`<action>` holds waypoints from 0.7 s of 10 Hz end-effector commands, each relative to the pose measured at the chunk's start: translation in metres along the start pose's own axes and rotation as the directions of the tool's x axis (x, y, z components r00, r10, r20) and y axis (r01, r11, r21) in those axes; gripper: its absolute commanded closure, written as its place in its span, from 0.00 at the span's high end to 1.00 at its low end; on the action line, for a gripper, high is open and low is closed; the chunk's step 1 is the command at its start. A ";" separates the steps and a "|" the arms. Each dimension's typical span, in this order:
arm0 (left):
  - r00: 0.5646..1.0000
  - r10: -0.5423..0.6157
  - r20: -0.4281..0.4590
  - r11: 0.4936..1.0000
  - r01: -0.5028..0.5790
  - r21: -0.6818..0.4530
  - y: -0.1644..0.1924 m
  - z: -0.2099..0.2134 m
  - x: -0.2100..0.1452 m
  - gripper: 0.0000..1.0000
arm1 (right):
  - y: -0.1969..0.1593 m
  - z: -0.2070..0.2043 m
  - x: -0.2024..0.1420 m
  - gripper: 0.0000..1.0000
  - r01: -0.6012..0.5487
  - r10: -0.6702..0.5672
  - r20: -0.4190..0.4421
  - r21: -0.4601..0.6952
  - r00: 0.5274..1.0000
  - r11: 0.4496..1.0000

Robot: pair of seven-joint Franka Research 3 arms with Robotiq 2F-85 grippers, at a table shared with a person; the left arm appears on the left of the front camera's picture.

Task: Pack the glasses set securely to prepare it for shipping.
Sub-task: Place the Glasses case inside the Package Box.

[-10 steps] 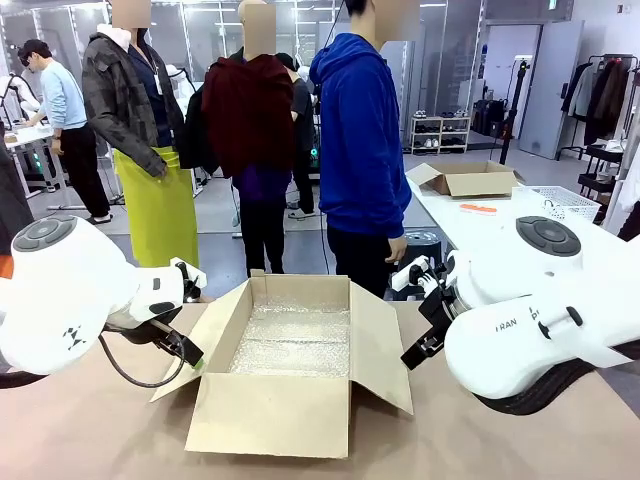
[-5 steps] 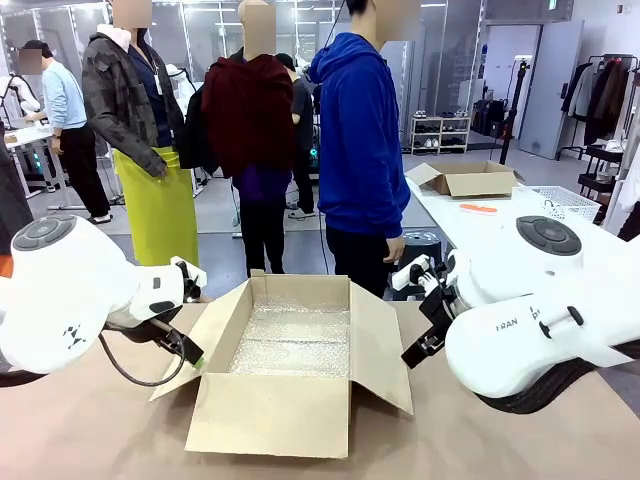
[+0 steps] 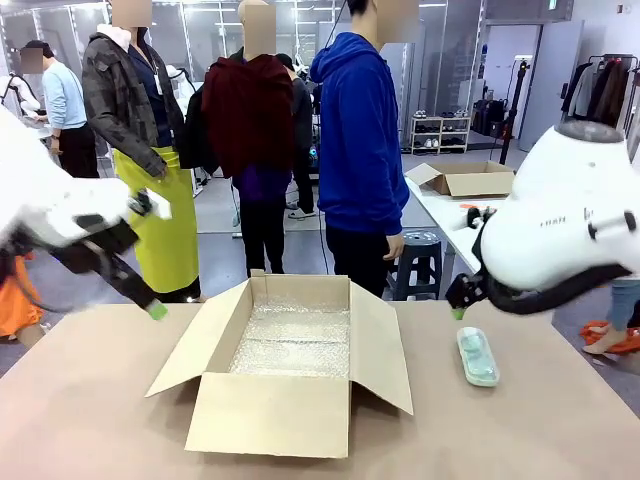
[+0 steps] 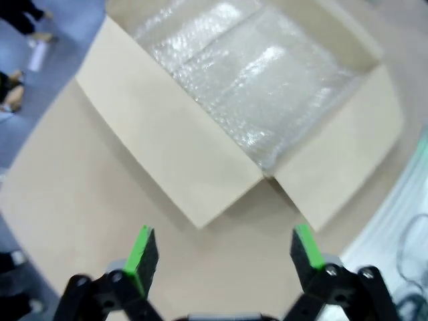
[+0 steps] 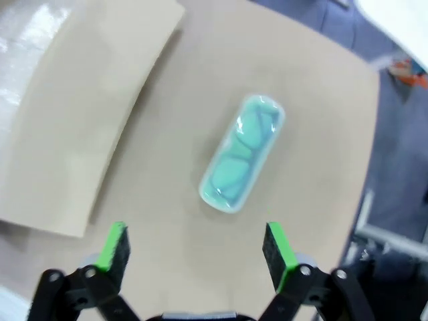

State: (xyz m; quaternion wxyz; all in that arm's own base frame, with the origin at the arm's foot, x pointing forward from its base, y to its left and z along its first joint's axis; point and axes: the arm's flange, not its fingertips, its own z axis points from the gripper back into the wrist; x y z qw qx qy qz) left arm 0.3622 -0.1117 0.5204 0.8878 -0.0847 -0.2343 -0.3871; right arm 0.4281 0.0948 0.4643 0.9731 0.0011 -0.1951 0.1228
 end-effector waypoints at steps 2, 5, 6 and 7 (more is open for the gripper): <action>0.995 -0.073 0.074 0.994 0.079 -0.082 0.018 0.068 -0.032 1.00 | -0.027 -0.028 0.031 1.00 0.244 -0.240 -0.167 0.004 0.956 0.970; 0.994 -0.013 0.111 0.995 0.023 -0.095 0.026 0.072 -0.045 1.00 | -0.035 -0.039 0.037 1.00 0.304 -0.305 -0.152 -0.026 0.940 0.952; 0.994 -0.044 0.098 0.998 0.049 -0.045 0.023 0.085 -0.039 1.00 | -0.047 -0.044 0.027 1.00 0.247 -0.246 -0.189 -0.018 0.951 0.969; 0.994 -0.044 0.098 0.998 0.049 -0.045 0.023 0.085 -0.039 1.00 | -0.047 -0.044 0.027 1.00 0.247 -0.246 -0.189 -0.018 0.951 0.969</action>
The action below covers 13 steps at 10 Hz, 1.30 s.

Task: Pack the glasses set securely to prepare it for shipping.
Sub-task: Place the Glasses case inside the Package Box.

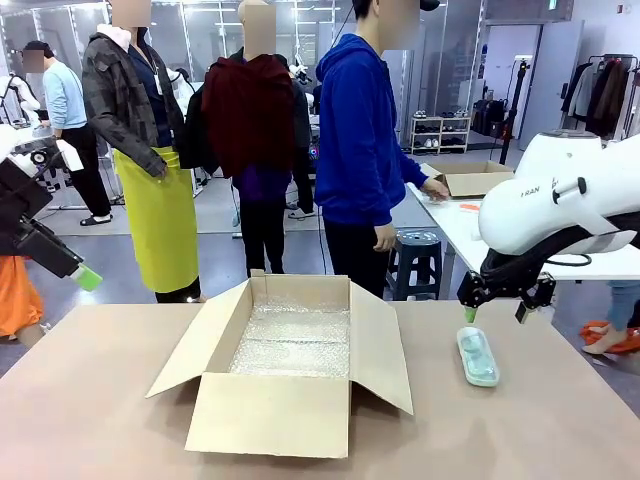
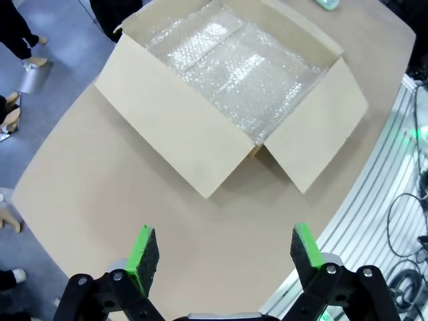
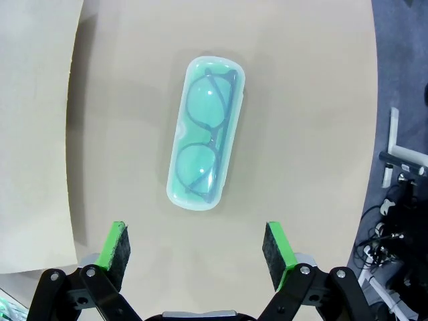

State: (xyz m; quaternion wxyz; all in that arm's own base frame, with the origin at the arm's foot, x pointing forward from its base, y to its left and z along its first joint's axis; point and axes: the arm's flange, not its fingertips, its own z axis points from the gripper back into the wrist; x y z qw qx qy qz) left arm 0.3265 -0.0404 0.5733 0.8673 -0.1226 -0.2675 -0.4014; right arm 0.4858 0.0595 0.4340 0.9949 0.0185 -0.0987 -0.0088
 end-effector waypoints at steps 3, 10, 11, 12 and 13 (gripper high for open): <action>1.000 -0.018 0.001 1.000 0.018 0.003 -0.002 0.002 0.003 1.00 | -0.002 -0.015 0.014 1.00 -0.024 0.021 -0.097 -0.027 0.995 0.999; 1.000 -0.018 0.001 1.000 0.018 0.003 -0.002 0.002 0.003 1.00 | -0.004 -0.102 0.057 1.00 0.106 -0.098 -0.132 0.056 0.986 0.993; 1.000 -0.018 0.001 1.000 0.018 0.003 -0.002 0.002 0.003 1.00 | -0.006 -0.109 0.060 1.00 0.114 -0.105 -0.143 0.054 0.984 0.992; 1.000 -0.018 0.001 1.000 0.018 0.003 -0.002 0.002 0.003 1.00 | -0.006 -0.114 0.061 1.00 0.118 -0.112 -0.145 0.037 0.983 0.992; 1.000 -0.018 0.001 1.000 0.018 0.003 -0.002 0.002 0.003 1.00 | -0.008 -0.121 0.062 1.00 0.121 -0.114 -0.161 0.034 0.980 0.992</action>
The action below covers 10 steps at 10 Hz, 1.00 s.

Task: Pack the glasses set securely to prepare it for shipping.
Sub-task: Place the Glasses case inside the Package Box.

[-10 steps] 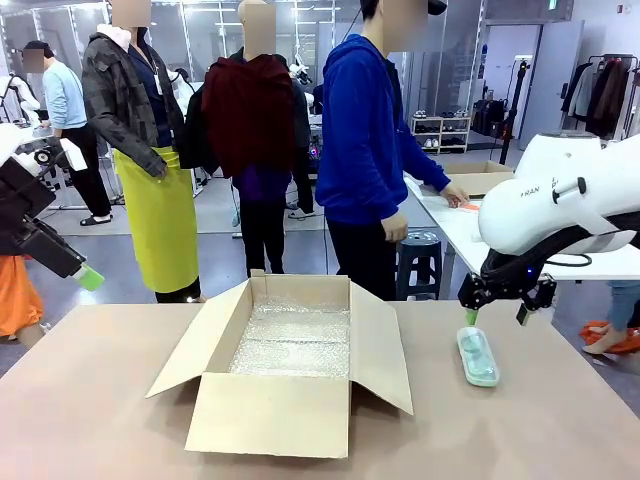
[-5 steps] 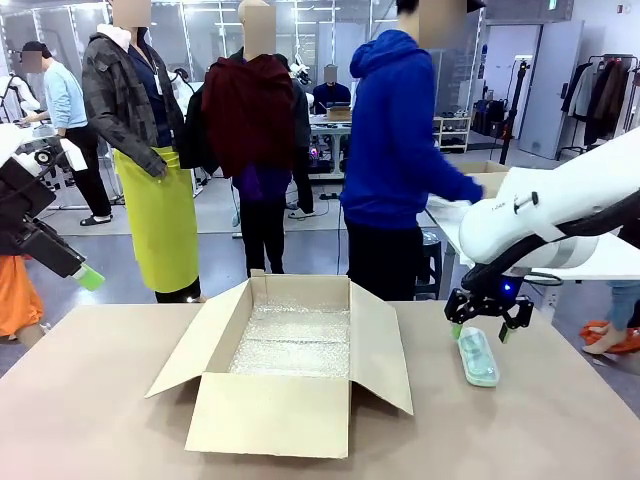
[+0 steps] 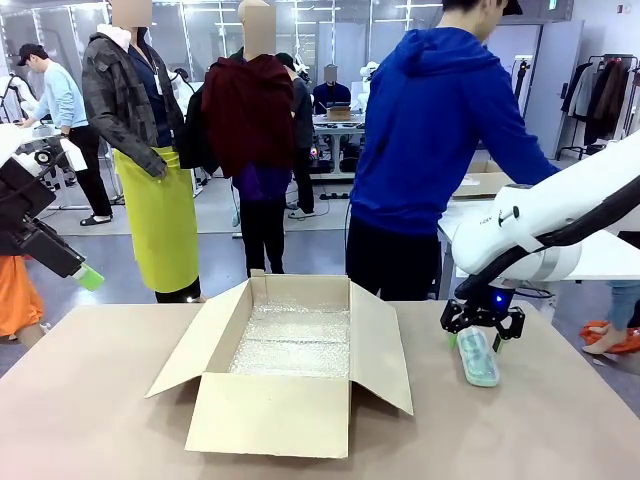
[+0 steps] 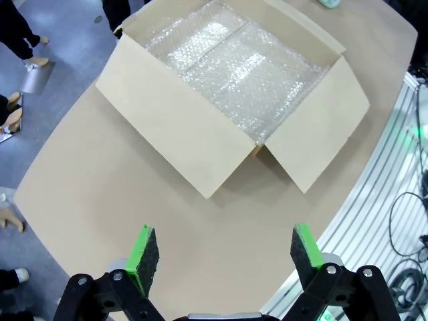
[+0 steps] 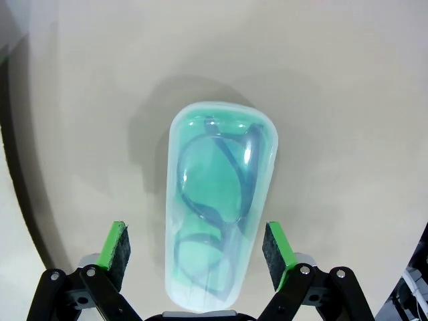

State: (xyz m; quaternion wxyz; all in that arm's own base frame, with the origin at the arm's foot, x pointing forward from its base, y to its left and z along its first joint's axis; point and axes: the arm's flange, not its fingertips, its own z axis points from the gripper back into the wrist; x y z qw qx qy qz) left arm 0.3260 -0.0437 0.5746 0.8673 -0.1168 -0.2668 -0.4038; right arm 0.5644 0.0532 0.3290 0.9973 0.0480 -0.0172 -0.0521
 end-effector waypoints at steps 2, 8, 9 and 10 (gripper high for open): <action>1.000 -0.011 0.007 1.000 0.011 -0.005 0.001 0.003 0.001 1.00 | 0.000 -0.009 0.007 1.00 0.020 -0.020 -0.009 0.014 1.000 1.000; 1.000 -0.011 0.007 1.000 0.011 -0.005 0.001 0.003 0.001 1.00 | -0.008 -0.017 0.013 0.61 0.049 -0.049 -0.019 -0.004 0.999 0.999; 1.000 -0.011 0.007 1.000 0.011 -0.005 0.001 0.003 0.001 1.00 | -0.007 -0.014 0.011 0.48 0.049 -0.049 -0.020 -0.009 0.999 0.999; 1.000 -0.011 0.007 1.000 0.011 -0.005 0.001 0.003 0.001 1.00 | -0.004 -0.007 0.009 0.42 0.048 -0.048 -0.011 -0.019 0.999 0.999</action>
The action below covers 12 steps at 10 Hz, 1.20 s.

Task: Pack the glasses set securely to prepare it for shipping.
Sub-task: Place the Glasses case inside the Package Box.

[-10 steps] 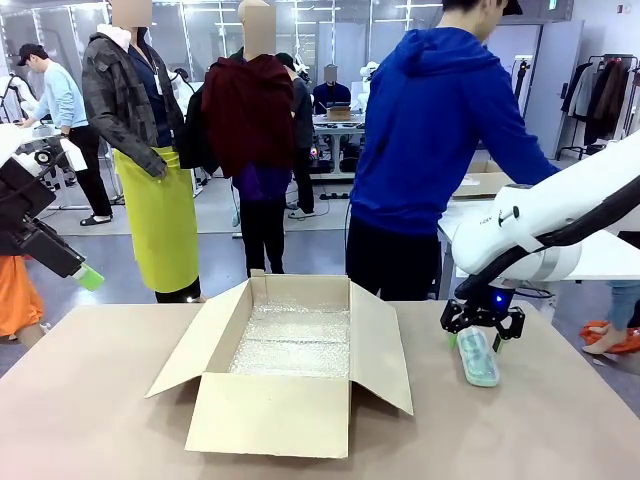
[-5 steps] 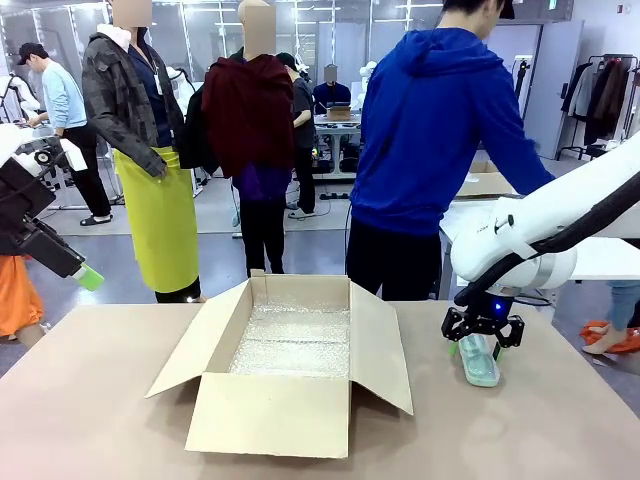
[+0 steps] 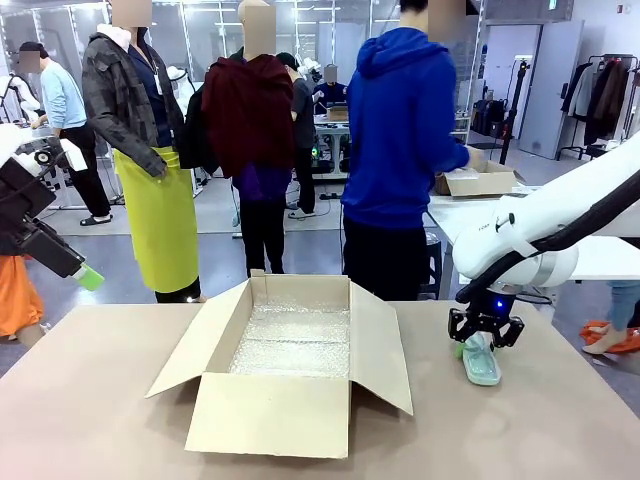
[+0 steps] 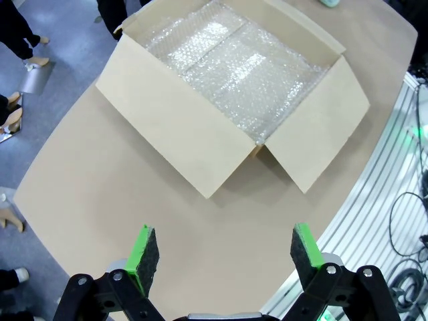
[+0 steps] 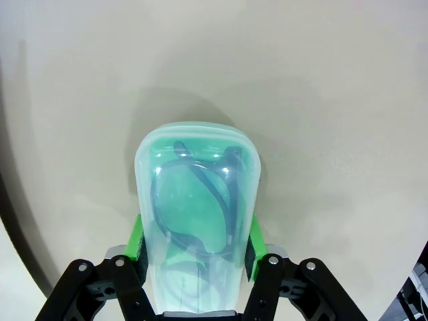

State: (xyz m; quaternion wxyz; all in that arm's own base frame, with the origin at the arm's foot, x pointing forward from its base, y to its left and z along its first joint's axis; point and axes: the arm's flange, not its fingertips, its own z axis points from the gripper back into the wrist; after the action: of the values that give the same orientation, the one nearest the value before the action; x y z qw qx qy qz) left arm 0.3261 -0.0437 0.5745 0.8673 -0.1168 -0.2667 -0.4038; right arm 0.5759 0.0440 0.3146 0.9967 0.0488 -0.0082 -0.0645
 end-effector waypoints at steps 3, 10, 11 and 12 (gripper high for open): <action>1.000 -0.011 0.008 1.000 0.011 -0.005 0.001 0.003 0.001 1.00 | 0.023 0.056 -0.020 0.28 -0.044 0.044 0.020 -0.041 0.999 0.998; 1.000 -0.011 0.008 1.000 0.011 -0.005 0.001 0.003 0.001 1.00 | 0.150 0.171 -0.066 0.28 -0.935 0.934 -0.070 -0.092 0.349 0.342; 1.000 -0.011 0.008 1.000 0.011 -0.005 0.001 0.003 0.001 1.00 | 0.191 0.174 -0.073 0.28 -0.978 0.970 -0.135 -0.085 0.203 0.192; 1.000 -0.011 0.008 1.000 0.011 -0.005 0.001 0.003 0.001 1.00 | 0.220 0.170 -0.077 0.28 -0.989 0.976 -0.173 -0.099 0.130 0.114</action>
State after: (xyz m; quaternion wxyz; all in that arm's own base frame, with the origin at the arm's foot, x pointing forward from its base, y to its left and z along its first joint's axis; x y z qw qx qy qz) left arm 0.3262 -0.0442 0.5749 0.8672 -0.1162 -0.2668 -0.4041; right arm 0.5087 0.2411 0.5055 0.8584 -0.0211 -0.0049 0.5126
